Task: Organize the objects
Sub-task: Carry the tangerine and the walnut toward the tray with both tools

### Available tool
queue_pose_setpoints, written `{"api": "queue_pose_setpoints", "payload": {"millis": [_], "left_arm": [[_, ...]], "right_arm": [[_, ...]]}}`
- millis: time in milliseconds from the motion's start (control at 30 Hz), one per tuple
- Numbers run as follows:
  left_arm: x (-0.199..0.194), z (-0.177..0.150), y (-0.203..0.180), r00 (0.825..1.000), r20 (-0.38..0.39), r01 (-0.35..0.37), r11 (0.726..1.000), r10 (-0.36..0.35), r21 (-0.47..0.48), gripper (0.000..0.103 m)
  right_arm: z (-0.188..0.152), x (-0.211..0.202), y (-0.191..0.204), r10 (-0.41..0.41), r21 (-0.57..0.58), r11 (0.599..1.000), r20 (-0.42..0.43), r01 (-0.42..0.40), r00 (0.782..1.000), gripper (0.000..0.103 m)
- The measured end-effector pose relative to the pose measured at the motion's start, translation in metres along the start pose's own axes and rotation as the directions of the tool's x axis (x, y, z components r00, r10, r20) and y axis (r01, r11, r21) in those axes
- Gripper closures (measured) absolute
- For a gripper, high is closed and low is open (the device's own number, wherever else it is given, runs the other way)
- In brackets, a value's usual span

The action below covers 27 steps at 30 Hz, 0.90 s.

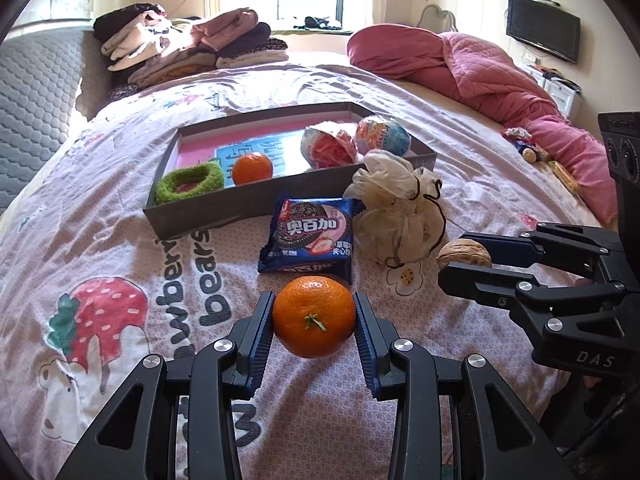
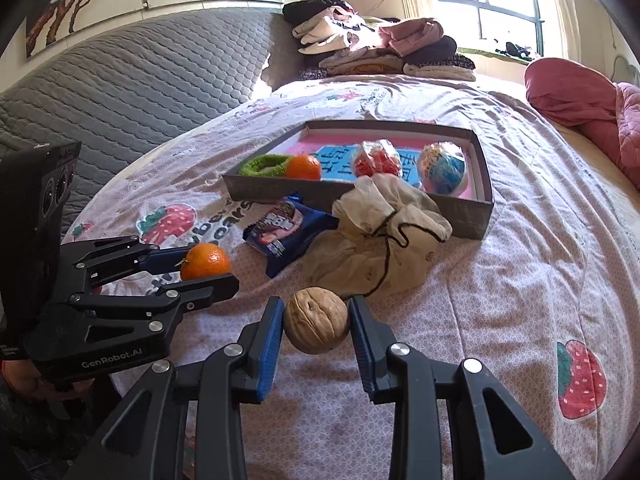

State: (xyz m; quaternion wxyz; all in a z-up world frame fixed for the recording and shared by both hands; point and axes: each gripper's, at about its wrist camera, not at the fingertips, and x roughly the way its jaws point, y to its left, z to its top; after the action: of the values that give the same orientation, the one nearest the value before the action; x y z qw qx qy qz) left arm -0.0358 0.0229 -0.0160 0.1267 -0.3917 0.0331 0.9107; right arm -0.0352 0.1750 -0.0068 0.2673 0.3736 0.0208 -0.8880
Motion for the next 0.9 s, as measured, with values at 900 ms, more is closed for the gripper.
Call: {"api": "queue_pose_setpoints", "payload": {"millis": [900], "left_arm": [[-0.022,0.029,0.018,0.994,0.091,-0.061,0.997,0.064,-0.040,0.064]], "right_arm": [[0.029,-0.015,0.009,0.015,0.037,0.999,0.103,-0.019,0.995,0.069]]}}
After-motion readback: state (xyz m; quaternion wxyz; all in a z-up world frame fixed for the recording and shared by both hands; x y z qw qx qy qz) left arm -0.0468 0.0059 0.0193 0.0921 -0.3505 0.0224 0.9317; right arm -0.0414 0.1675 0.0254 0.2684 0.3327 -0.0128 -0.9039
